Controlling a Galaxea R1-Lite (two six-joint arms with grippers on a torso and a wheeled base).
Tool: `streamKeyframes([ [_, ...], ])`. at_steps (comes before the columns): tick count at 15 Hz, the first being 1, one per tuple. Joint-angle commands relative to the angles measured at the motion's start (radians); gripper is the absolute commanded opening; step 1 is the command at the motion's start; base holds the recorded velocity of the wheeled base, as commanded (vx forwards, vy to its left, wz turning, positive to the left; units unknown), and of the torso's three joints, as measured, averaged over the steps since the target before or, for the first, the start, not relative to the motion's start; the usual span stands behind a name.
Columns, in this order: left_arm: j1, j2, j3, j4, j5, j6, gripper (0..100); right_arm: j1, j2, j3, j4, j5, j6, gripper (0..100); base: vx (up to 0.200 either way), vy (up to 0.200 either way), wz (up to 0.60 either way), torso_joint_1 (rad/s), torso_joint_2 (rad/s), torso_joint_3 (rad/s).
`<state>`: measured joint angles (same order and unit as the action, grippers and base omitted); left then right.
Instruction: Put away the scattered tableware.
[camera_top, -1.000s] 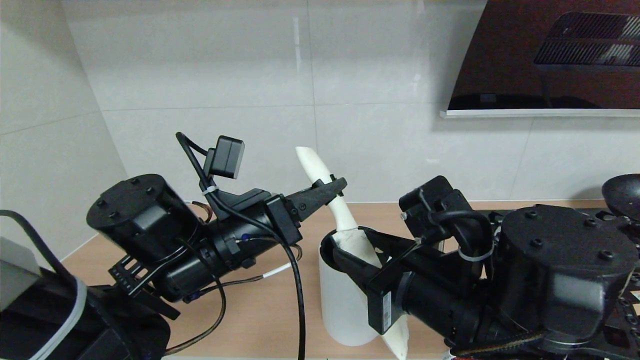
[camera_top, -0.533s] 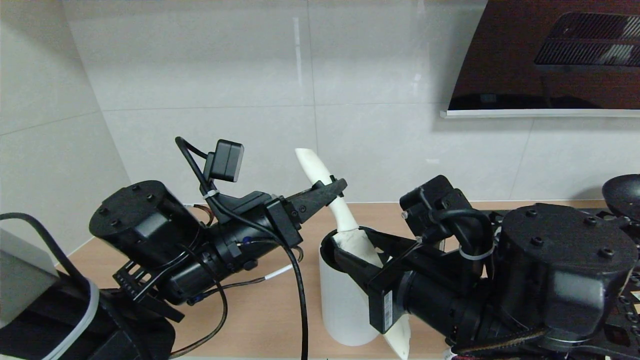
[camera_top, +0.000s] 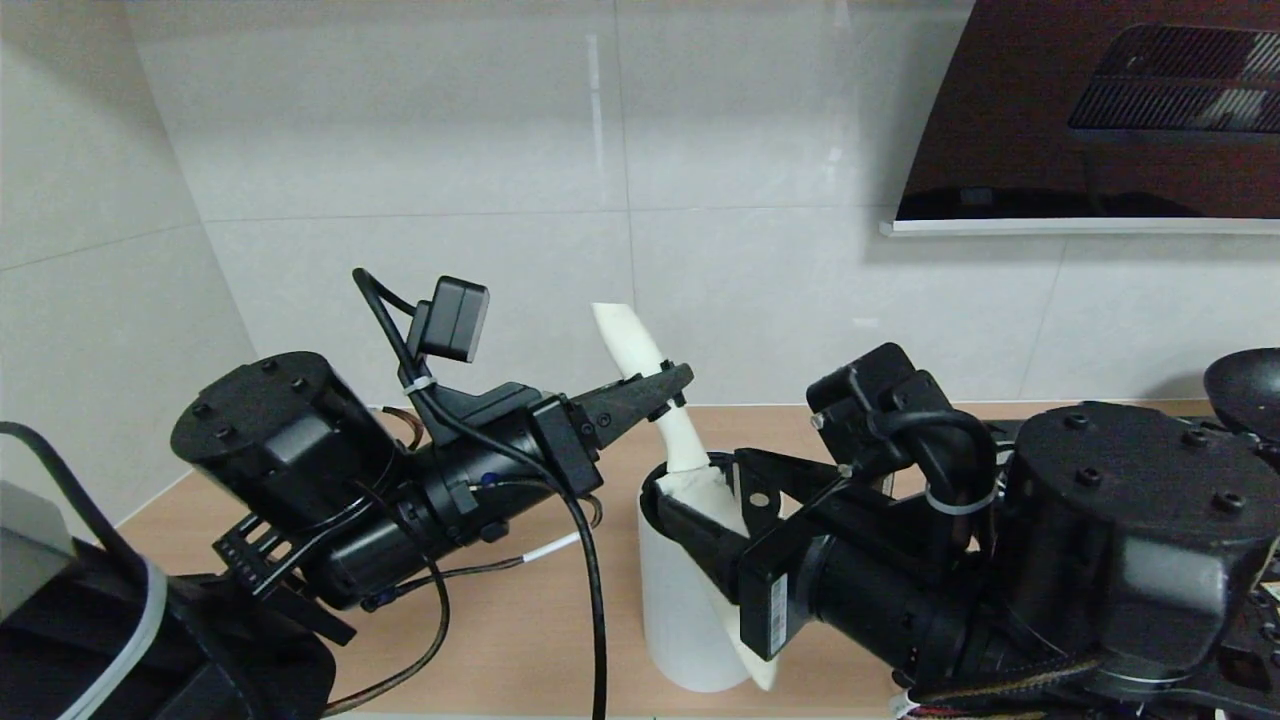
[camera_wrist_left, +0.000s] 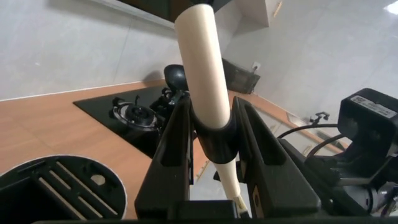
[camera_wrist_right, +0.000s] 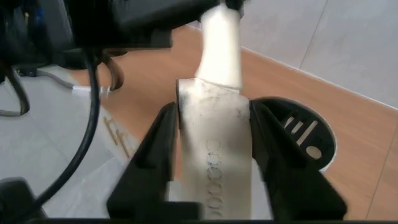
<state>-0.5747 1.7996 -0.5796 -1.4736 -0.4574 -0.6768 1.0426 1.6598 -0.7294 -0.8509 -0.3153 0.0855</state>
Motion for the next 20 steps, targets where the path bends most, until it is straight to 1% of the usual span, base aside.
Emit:
streamKeyframes([
  [1,-0.001,-0.037,-0.014,0.041,0.002,-0.001,0,-0.001,-0.005,0.001,0.004,0.001,0.000,100,0.000,0.000,0.00,0.000,0.00,0.000],
  [2,-0.001,-0.055,-0.028,0.084,0.008,-0.003,0,-0.001,-0.008,0.001,0.004,0.001,-0.001,100,0.000,0.000,0.00,0.000,0.00,0.000],
  [3,-0.002,-0.074,-0.046,0.119,0.039,-0.003,0,-0.001,-0.012,0.001,0.004,-0.001,-0.001,100,0.000,0.000,0.00,0.000,0.00,0.000],
  [4,-0.002,-0.083,-0.063,0.133,0.063,-0.003,0,-0.001,-0.023,0.001,0.004,0.001,-0.001,100,0.000,0.000,0.00,0.000,0.00,0.000],
  [5,-0.002,-0.095,-0.077,0.150,0.072,-0.001,0,-0.007,-0.040,0.001,0.004,-0.001,-0.001,100,0.000,0.000,0.00,0.000,0.00,0.000],
  [6,0.001,-0.118,-0.100,0.196,0.079,-0.001,0,-0.024,-0.068,-0.001,0.006,0.001,-0.003,100,0.000,0.000,0.00,0.000,0.00,0.000],
  [7,0.006,-0.144,-0.144,0.285,0.106,0.003,0,-0.075,-0.098,-0.007,0.006,0.002,-0.004,100,0.000,0.000,0.00,0.000,0.00,0.000],
  [8,0.012,-0.164,-0.213,0.392,0.163,0.008,0,-0.133,-0.135,-0.015,0.009,0.009,-0.006,100,0.000,0.000,0.00,0.000,0.00,0.000],
  [9,0.015,-0.170,-0.312,0.530,0.250,0.037,0,-0.205,-0.175,-0.028,0.016,0.033,-0.006,100,0.000,0.000,0.00,0.000,0.00,0.000],
  [10,0.018,-0.163,-0.401,0.635,0.335,0.080,0,-0.257,-0.201,-0.038,0.026,0.053,-0.006,100,0.000,0.000,0.00,0.000,0.00,0.000],
  [11,0.019,-0.147,-0.476,0.722,0.405,0.128,0,-0.296,-0.222,-0.047,0.046,0.058,-0.006,100,0.000,0.000,0.00,0.000,0.00,0.000],
  [12,0.019,-0.138,-0.537,0.812,0.476,0.184,0,-0.331,-0.241,-0.065,0.079,0.058,-0.006,100,0.000,0.000,0.00,0.000,0.00,0.000],
  [13,0.018,-0.137,-0.546,0.848,0.511,0.238,0,-0.354,-0.252,-0.076,0.098,0.058,-0.006,100,0.000,0.000,0.00,0.000,0.00,0.000],
  [14,0.016,-0.129,-0.545,0.852,0.526,0.290,0,-0.368,-0.256,-0.078,0.102,0.059,-0.006,100,0.000,0.000,0.00,0.000,0.00,0.000],
  [15,0.016,-0.129,-0.545,0.852,0.526,0.290,0,-0.368,-0.256,-0.078,0.102,0.059,-0.006,100,0.000,0.000,0.00,0.000,0.00,0.000],
  [16,-0.039,-0.074,-0.526,0.823,0.666,0.434,0,-0.394,-0.249,-0.085,0.104,0.062,-0.006,100,0.000,0.000,0.00,0.000,0.00,0.000],
  [17,-0.068,-0.040,-0.526,0.774,0.746,0.464,0,-0.394,-0.245,-0.084,0.104,0.068,-0.006,100,0.000,0.000,0.00,0.000,0.00,0.000],
  [18,-0.094,0.006,-0.528,0.699,0.824,0.513,0,-0.394,-0.239,-0.084,0.104,0.068,-0.006,100,0.000,0.000,0.00,0.000,0.00,0.000],
  [19,-0.108,0.058,-0.526,0.607,0.888,0.576,0,-0.394,-0.232,-0.084,0.104,0.068,-0.006,100,0.000,0.000,0.00,0.000,0.00,0.000],
  [20,-0.113,0.099,-0.526,0.542,0.948,0.626,0,-0.394,-0.229,-0.084,0.104,0.068,-0.006,100,0.000,0.000,0.00,0.000,0.00,0.000],
])
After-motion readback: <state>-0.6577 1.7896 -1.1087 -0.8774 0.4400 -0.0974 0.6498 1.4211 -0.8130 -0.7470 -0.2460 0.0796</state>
